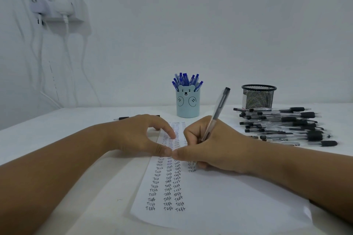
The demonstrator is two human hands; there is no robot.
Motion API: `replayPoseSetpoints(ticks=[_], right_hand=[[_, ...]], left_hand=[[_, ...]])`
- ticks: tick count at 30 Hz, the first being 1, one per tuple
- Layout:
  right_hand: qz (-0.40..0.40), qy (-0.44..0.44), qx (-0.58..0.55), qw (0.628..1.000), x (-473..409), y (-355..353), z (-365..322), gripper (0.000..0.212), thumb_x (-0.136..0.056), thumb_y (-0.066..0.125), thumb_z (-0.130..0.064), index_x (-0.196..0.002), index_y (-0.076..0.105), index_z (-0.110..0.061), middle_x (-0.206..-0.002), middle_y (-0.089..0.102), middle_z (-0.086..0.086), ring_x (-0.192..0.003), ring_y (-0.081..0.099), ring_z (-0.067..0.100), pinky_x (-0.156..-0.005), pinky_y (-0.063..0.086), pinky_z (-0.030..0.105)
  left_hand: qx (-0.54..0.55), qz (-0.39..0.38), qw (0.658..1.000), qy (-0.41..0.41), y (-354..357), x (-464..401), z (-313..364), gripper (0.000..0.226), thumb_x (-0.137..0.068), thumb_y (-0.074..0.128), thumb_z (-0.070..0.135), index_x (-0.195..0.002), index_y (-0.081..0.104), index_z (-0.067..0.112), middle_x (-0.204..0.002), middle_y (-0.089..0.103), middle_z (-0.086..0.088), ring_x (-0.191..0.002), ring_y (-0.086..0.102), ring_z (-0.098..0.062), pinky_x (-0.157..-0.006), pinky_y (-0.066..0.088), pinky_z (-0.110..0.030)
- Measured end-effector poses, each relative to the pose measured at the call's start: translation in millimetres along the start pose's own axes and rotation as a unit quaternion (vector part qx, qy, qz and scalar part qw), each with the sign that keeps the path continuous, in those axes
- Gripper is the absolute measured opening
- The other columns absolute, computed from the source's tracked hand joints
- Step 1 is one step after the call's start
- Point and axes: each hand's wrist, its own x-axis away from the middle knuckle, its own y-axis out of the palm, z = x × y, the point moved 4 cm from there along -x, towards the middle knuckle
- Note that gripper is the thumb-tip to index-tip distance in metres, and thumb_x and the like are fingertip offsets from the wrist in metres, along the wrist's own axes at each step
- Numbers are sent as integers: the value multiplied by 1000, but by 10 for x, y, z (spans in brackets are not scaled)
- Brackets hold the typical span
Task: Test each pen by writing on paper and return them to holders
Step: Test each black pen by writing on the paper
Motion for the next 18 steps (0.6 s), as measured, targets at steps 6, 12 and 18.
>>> replayPoseSetpoints(ticks=[6,12,18], right_hand=[[-4,14,41,999,-10,14,15,43,-84,74,-14,-54,44,-14,-47,48,4,-43,46,15,-51,41,26],[-4,18,45,999,-3,26,-2,40,-84,74,-15,-57,47,-6,-49,51,7,-48,48,20,-50,40,25],[-11,22,62,998,11,31,-23,39,-85,69,-1,-55,46,-8,-47,52,4,-40,45,10,-46,37,16]], left_hand=[[2,1,1000,-5,7,-3,0,61,-59,73,80,-114,64,55,-130,57,26,-129,45,5,-116,34,-39],[7,-1,1000,-6,12,-3,-5,61,-58,72,79,-114,64,54,-130,57,26,-131,43,5,-115,34,-38],[13,-3,1000,-17,6,12,18,49,-69,82,64,-114,65,53,-127,57,26,-130,44,6,-115,33,-35]])
